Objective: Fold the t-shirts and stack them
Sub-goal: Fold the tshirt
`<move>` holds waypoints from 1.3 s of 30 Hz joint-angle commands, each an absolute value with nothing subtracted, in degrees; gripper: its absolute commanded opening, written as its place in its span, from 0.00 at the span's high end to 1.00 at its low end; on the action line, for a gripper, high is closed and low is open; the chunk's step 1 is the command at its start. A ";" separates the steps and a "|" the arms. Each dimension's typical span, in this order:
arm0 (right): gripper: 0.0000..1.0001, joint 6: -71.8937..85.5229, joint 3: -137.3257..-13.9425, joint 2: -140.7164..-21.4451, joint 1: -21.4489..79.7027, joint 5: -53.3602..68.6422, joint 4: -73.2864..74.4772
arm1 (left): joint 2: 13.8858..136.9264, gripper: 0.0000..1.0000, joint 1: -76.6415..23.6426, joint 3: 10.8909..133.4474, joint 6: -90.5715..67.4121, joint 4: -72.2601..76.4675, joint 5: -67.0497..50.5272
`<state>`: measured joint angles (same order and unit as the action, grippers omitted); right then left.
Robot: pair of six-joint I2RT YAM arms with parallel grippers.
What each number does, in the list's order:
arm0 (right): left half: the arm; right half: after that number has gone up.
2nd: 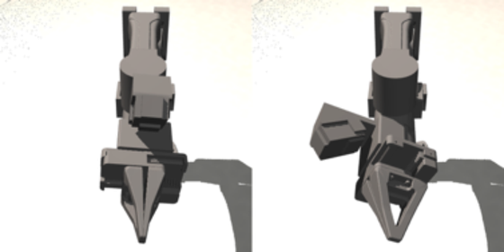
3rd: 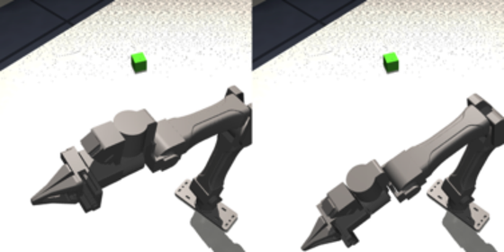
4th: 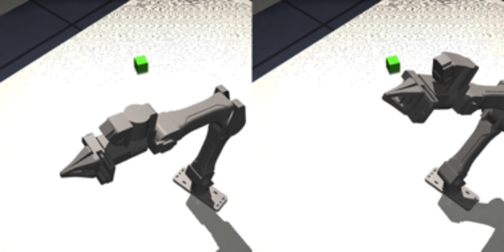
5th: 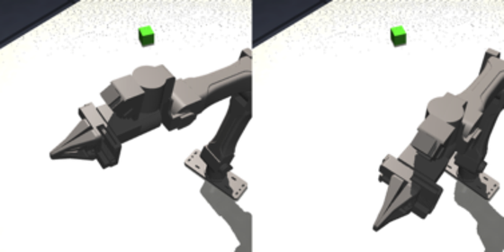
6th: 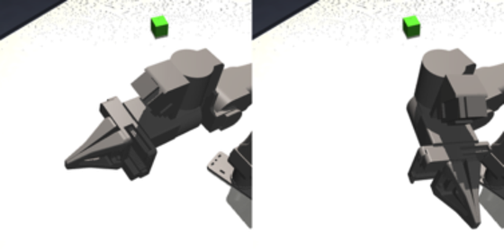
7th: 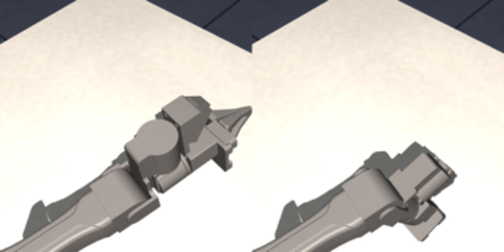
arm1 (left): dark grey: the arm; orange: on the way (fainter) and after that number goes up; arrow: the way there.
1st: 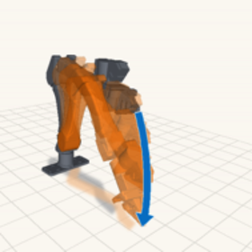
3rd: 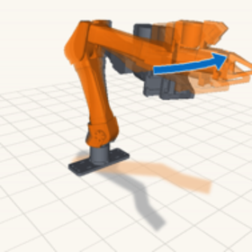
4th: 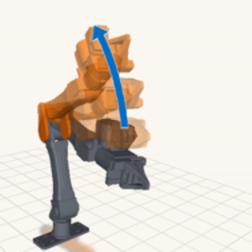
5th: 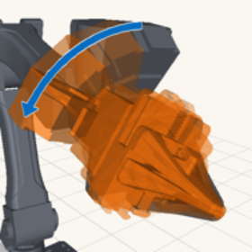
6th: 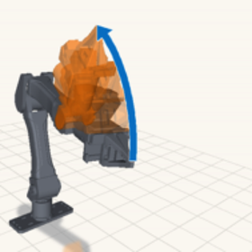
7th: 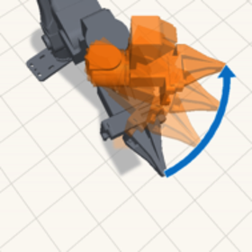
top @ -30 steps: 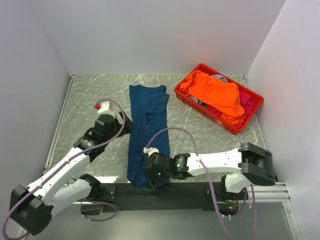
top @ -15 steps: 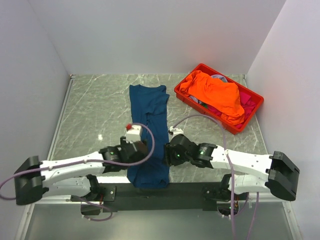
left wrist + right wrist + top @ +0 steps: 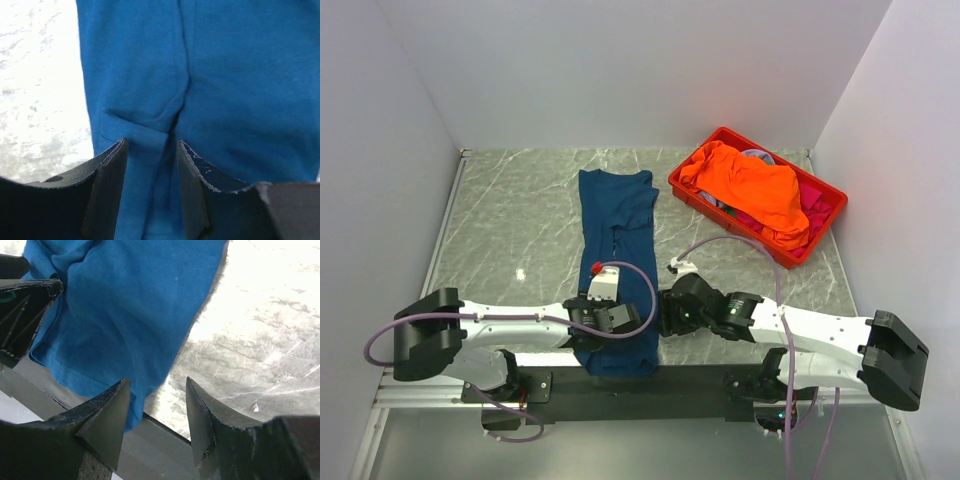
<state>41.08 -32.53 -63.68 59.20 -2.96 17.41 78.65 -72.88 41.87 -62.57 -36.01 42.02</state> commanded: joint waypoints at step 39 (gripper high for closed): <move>0.44 41.49 -29.18 -61.17 58.54 -1.76 13.98 | 83.94 0.67 -71.45 41.84 -65.83 -32.96 44.65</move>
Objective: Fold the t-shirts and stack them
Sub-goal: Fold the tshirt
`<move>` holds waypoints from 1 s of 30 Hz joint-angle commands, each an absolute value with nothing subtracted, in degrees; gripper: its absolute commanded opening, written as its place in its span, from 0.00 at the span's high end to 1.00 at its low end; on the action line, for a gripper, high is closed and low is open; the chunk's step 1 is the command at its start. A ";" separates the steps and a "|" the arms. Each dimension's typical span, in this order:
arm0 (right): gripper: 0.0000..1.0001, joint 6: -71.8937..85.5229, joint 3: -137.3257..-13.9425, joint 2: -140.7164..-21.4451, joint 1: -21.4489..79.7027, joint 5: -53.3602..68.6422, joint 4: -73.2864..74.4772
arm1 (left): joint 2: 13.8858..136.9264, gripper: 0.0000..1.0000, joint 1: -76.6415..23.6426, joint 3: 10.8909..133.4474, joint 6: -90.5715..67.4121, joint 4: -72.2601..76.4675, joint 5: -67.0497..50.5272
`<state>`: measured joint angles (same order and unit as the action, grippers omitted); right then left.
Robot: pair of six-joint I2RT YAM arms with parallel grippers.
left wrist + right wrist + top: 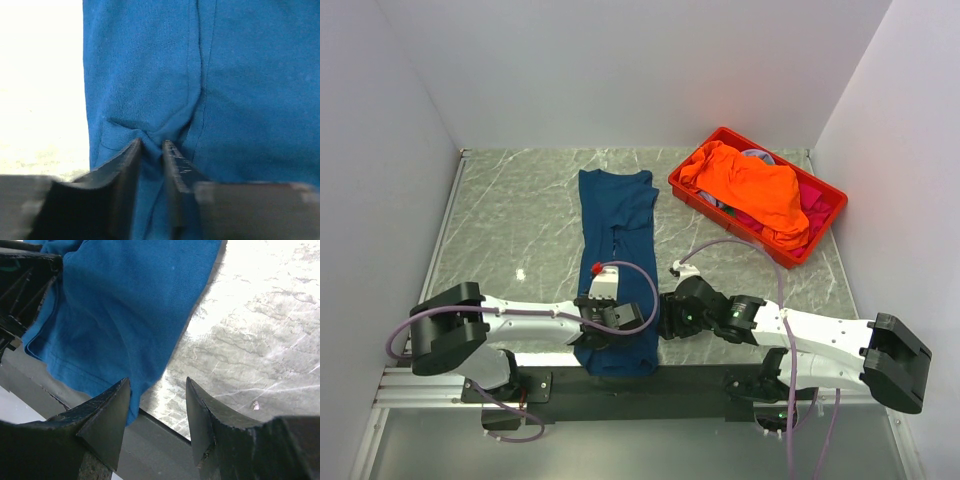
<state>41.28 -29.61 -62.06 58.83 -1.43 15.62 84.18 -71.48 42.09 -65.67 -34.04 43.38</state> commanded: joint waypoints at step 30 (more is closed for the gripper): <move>0.44 40.96 -31.46 -66.18 58.62 -0.18 12.92 | 63.98 0.96 -75.15 32.43 -53.26 -22.23 30.06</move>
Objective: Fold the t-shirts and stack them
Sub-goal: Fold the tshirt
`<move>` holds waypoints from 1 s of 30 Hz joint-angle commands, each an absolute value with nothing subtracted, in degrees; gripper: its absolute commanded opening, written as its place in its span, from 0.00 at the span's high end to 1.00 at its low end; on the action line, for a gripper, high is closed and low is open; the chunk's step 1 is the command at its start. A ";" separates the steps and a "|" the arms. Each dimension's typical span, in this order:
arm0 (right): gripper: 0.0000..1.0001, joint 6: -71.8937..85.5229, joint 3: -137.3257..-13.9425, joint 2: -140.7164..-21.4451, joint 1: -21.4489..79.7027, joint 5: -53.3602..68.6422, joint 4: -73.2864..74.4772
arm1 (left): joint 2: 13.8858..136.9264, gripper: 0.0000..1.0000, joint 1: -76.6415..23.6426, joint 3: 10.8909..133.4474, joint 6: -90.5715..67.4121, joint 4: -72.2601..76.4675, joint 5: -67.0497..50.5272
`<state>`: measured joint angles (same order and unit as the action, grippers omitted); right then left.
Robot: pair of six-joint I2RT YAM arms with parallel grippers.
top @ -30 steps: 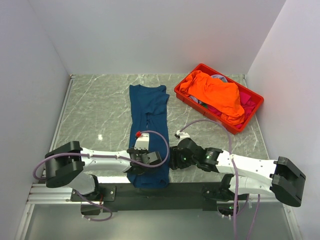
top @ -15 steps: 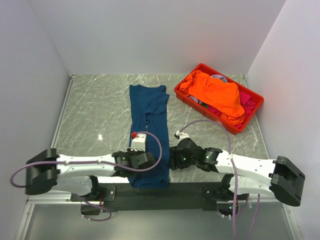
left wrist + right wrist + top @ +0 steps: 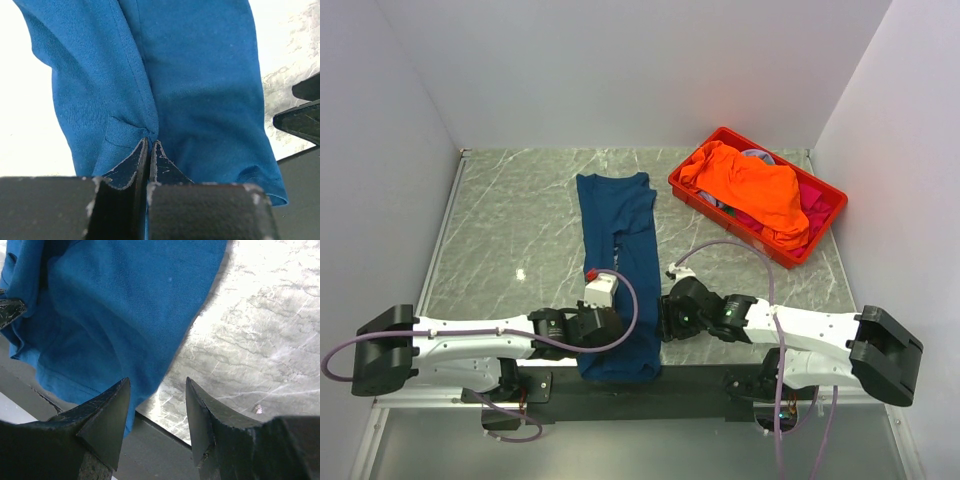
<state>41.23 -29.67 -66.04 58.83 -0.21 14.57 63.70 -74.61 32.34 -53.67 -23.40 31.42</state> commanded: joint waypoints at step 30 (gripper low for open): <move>0.44 40.96 -31.20 -66.45 58.71 0.88 13.10 | 61.79 0.99 -81.56 32.96 -50.80 -19.34 23.74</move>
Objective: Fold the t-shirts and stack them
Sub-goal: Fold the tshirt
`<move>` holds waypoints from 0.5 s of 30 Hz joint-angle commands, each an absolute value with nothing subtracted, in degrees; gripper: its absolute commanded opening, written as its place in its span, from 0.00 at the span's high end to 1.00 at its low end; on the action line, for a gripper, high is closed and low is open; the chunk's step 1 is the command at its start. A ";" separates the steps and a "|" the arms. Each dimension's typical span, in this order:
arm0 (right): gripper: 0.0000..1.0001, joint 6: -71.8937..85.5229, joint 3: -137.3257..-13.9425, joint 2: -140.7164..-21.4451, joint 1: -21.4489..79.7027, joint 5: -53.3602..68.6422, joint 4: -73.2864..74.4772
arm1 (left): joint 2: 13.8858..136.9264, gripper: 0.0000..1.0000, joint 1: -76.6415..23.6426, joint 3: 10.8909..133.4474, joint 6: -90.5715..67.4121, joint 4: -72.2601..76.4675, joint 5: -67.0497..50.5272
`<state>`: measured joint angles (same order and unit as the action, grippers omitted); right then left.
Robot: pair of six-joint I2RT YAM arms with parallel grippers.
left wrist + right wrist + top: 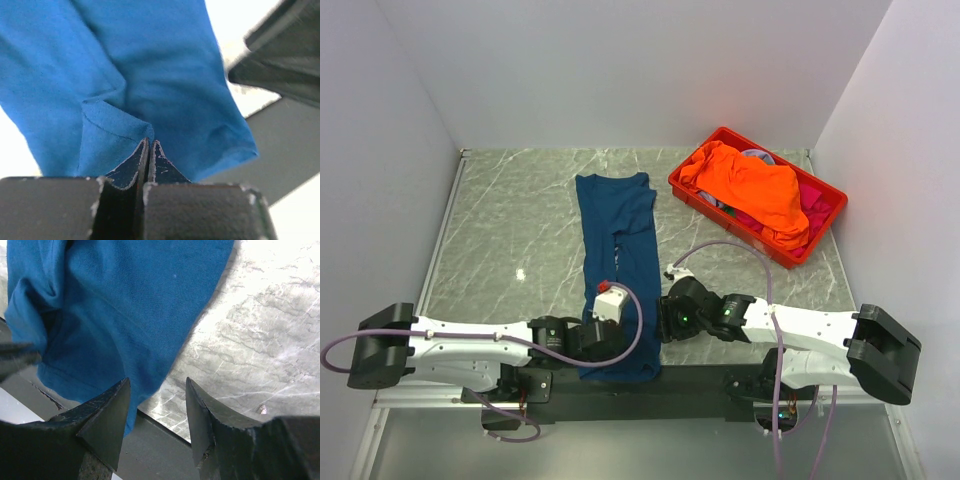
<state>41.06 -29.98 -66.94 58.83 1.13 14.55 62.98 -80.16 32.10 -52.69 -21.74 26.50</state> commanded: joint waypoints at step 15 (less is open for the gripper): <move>0.44 41.04 -31.11 -66.80 58.88 1.05 13.18 | 62.49 0.93 -85.96 33.05 -51.59 -18.37 17.32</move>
<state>41.06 -29.98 -66.94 58.83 1.15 14.55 62.85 -85.36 32.10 -51.92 -20.56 19.73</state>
